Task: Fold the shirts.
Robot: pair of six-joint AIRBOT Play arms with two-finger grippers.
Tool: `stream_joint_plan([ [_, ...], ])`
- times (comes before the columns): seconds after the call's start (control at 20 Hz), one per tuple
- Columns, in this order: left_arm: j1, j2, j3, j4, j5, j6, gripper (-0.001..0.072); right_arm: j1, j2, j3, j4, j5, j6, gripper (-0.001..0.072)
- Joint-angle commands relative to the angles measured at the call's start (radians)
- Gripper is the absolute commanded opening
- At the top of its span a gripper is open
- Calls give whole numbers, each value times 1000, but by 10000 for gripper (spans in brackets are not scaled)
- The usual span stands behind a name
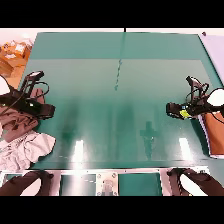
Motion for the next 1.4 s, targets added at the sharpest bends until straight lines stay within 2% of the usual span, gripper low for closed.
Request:
stream_joint_plan([
  [0.0,-1,1,0,0,0,0,19,1,1,0,0,0,0,11],
  [0.6,-1,1,0,0,5,2,20,1,1,0,0,0,0,11],
  [0.9,-1,1,0,-24,248,2,20,2,1,0,0,-34,0,11],
  [1.15,-1,-2,0,-31,349,3,21,2,-11,0,12,-36,10,13],
  [1.2,-1,-2,0,5,380,3,94,2,-11,0,19,-36,10,14],
  [1.25,0,-2,0,90,420,-1,659,2,-11,0,27,-37,10,52],
  [1.3,7,-4,0,198,456,-46,710,2,-11,0,34,-37,10,154],
  [1.35,28,-6,0,306,467,-68,720,2,-11,0,42,-37,10,240],
])
